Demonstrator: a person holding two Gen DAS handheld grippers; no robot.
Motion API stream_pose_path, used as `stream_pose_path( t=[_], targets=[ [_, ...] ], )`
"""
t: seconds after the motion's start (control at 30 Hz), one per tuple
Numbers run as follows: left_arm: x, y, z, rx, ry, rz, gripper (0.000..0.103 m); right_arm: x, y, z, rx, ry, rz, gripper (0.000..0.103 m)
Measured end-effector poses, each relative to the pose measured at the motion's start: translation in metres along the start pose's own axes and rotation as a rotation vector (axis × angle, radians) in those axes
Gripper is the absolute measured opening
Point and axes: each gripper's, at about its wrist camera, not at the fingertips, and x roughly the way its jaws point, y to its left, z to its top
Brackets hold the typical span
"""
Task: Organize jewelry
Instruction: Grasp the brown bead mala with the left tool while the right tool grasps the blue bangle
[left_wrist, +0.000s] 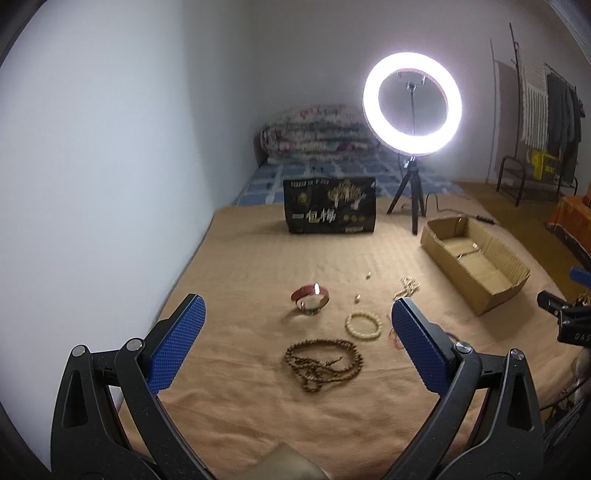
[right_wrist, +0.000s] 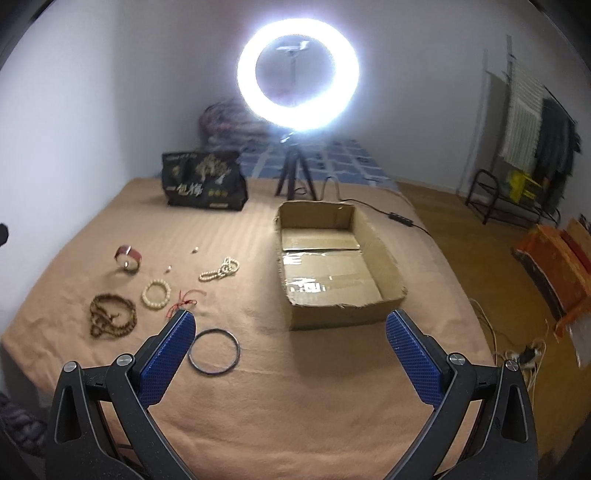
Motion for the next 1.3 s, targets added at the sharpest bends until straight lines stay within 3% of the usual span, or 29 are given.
stream_pose_path(
  t=[0.13,0.33,0.43,0.57,0.73,0.9,1.3],
  targets=[
    [0.030,0.011,-0.003,-0.013,0.086,-0.024,0.103,0.019,0.010,0.002,-0.050,0.035,0.002,0.102],
    [0.074,0.017,-0.016,-0.032,0.212,-0.090,0.102,0.054,0.025,-0.008,-0.120,0.060,0.095,0.102],
    [0.096,0.016,-0.030,-0.066,0.292,-0.143,0.102,0.074,0.033,-0.018,-0.154,0.126,0.134,0.102],
    [0.121,0.012,-0.052,-0.097,0.399,-0.190,0.099,0.097,0.035,-0.033,-0.101,0.207,0.215,0.102],
    [0.147,0.003,-0.075,-0.070,0.472,-0.169,0.099,0.111,0.043,-0.050,-0.124,0.248,0.229,0.102],
    [0.172,0.015,-0.086,-0.170,0.532,-0.156,0.099,0.121,0.041,-0.057,-0.073,0.292,0.262,0.102],
    [0.227,0.011,-0.098,-0.233,0.641,-0.115,0.099,0.147,0.061,-0.062,-0.069,0.319,0.253,0.102]
  ],
)
